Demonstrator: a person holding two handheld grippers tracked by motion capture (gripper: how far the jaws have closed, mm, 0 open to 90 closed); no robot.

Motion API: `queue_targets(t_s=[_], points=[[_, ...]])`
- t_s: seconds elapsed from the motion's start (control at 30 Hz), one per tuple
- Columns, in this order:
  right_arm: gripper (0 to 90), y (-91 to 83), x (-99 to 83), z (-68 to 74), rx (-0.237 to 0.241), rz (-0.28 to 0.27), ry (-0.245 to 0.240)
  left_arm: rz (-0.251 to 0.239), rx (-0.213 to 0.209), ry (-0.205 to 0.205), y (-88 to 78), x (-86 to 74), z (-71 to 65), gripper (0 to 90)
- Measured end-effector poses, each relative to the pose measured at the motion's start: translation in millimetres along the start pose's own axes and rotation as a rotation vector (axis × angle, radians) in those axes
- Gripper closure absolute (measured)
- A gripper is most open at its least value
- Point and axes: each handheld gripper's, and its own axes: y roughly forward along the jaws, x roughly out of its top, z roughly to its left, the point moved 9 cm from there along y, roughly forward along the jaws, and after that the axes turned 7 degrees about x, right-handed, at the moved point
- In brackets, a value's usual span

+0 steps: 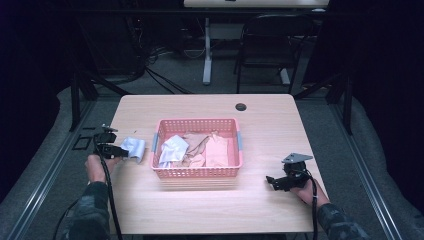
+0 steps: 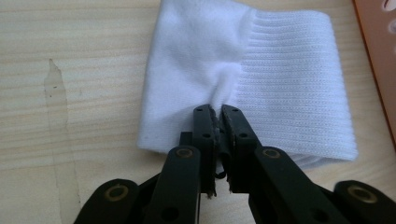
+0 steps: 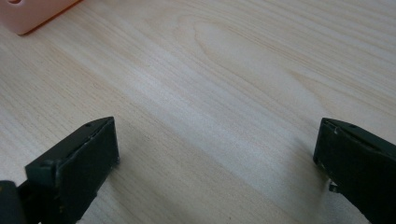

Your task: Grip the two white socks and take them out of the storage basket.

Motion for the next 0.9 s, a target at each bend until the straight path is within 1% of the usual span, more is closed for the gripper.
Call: queue_targets(t_s=[0.03, 0.07, 0.1, 0.13, 0.17, 0.2, 0.23, 0.27, 0.3, 0.33, 0.37, 0.47, 0.5, 0.57, 0.63, 0.73, 0.8, 0.83, 0.87, 0.9], points=[[0.0, 0.0, 0.0, 0.0, 0.0, 0.0, 0.0, -0.003, -0.006, -0.009, -0.2, -0.2, -0.1, 79.8], [0.0, -0.1, -0.1, 0.0, 0.001, 0.002, -0.001, -0.003, -0.012, -0.015, -2.4, -0.3, 1.0, 79.8], [0.0, -0.3, -0.3, 0.1, -0.003, 0.002, 0.002, -0.013, -0.007, -0.025, -4.9, 0.4, 2.7, 66.1], [0.0, -0.3, -0.3, 0.1, -0.003, 0.002, 0.002, -0.021, -0.008, -0.033, -8.8, 0.9, 3.8, 66.1], [0.0, -0.2, -0.2, 0.5, 0.001, 0.001, 0.003, -0.042, -0.007, -0.033, -13.0, 1.6, 4.6, 58.6], [0.0, -0.1, 0.0, 0.3, -0.001, -0.001, 0.002, -0.05, 0.001, -0.026, -17.5, 1.3, 5.4, 45.1], [0.0, -0.1, 0.0, 0.3, 0.001, -0.001, 0.001, -0.06, -0.002, -0.026, -22.3, 1.1, 5.3, 39.6], [0.0, -0.1, 0.0, 0.3, 0.001, -0.001, 0.001, -0.082, -0.004, -0.031, -26.8, 1.6, 4.9, 39.6], [0.0, -0.2, -0.1, 0.0, -0.003, 0.0, 0.001, -0.098, -0.006, -0.026, -31.4, 2.0, 4.9, 36.4], [0.0, 0.0, 0.1, 0.0, -0.002, 0.0, 0.001, -0.104, -0.015, -0.024, -36.2, 2.3, 4.1, 28.8], [0.0, 0.0, 0.1, 0.0, -0.002, 0.0, 0.001, -0.111, -0.016, -0.02, -41.0, 3.1, 3.6, 28.8], [0.0, 0.1, 0.1, 0.1, 0.0, 0.0, 0.001, -0.15, -0.021, 0.001, -59.2, 8.4, 0.1, 21.2], [0.0, 0.0, 0.0, 0.1, 0.0, 0.001, 0.001, -0.162, -0.018, 0.015, -66.1, 10.4, -1.6, 19.7], [0.0, -0.1, 0.0, 0.1, -0.003, 0.0, 0.002, -0.181, -0.026, 0.032, -79.2, 14.4, -7.4, 14.6], [0.0, 0.0, 0.0, 0.1, -0.003, 0.0, 0.001, -0.199, -0.022, 0.066, -91.7, 19.4, -14.5, 13.7], [0.0, 0.0, 0.0, 0.0, -0.002, 0.001, 0.0, -0.233, -0.029, 0.116, -107.4, 29.1, -29.4, 8.8], [0.0, 0.1, 0.1, 0.1, 0.0, 0.0, 0.0, -0.251, -0.045, 0.137, -114.7, 35.8, -42.5, 6.9], [0.0, 0.1, 0.2, 0.0, 0.0, 0.0, 0.0, -0.259, -0.051, 0.154, -117.5, 39.2, -49.3, 6.2], [0.0, 0.0, 0.1, 0.1, -0.001, 0.001, 0.0, -0.258, -0.054, 0.177, -119.6, 42.0, -55.9, 5.1], [0.0, 0.0, 0.1, 0.1, -0.001, 0.001, 0.0, -0.257, -0.058, 0.189, -120.9, 44.9, -63.1, 5.1]])
